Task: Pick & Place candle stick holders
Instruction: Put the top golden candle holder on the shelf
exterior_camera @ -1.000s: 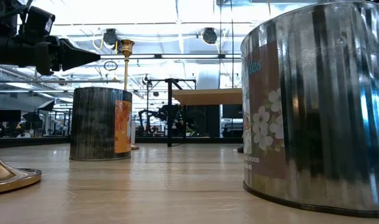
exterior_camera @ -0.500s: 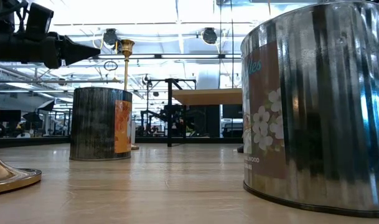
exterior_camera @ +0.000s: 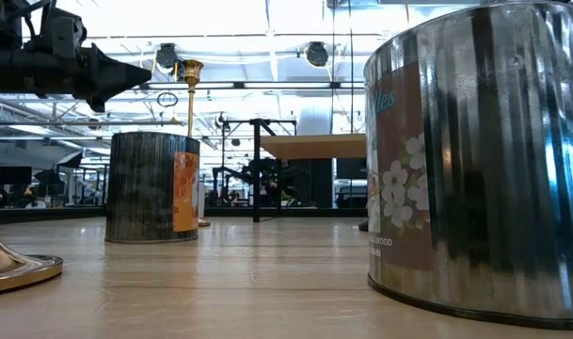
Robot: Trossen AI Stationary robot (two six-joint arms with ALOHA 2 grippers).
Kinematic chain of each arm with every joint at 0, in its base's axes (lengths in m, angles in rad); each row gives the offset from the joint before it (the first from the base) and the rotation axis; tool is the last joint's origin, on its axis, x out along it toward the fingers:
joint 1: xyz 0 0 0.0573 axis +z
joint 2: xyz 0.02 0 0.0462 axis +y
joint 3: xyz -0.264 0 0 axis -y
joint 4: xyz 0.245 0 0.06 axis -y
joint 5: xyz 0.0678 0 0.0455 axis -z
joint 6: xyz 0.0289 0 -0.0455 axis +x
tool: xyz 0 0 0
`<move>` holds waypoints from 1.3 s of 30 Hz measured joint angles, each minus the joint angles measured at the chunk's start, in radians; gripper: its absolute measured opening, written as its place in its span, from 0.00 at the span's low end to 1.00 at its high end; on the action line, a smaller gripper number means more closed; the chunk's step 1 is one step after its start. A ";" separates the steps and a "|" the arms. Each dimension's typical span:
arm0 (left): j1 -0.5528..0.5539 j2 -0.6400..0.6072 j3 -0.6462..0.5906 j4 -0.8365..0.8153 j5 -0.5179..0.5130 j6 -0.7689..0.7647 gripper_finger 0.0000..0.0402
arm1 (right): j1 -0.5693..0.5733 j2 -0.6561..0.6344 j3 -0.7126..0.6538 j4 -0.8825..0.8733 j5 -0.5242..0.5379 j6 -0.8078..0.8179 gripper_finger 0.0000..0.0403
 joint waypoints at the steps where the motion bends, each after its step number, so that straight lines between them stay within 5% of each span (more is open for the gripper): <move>1: 0.000 0.000 0.000 0.001 0.011 -0.010 0.05 | 0.000 0.000 0.000 0.005 0.000 0.002 0.01; 5: 0.000 0.000 0.000 0.013 0.031 -0.029 0.05 | 0.000 0.000 0.000 0.014 -0.035 -0.007 0.01; 13: 0.000 0.003 0.000 -0.012 0.158 -0.079 0.06 | 0.000 0.005 0.000 0.091 -0.328 -0.051 0.02; 18: 0.000 0.050 0.012 -0.014 0.158 -0.085 0.17 | -0.001 0.027 0.000 0.156 -0.415 -0.086 0.11; 28: 0.005 0.241 0.122 -0.012 0.097 -0.069 0.51 | -0.093 0.123 0.000 0.281 -0.419 -0.070 0.42; 39: 0.005 0.562 0.174 0.117 0.017 -0.099 0.56 | -0.132 0.213 0.000 0.284 -0.420 -0.044 0.47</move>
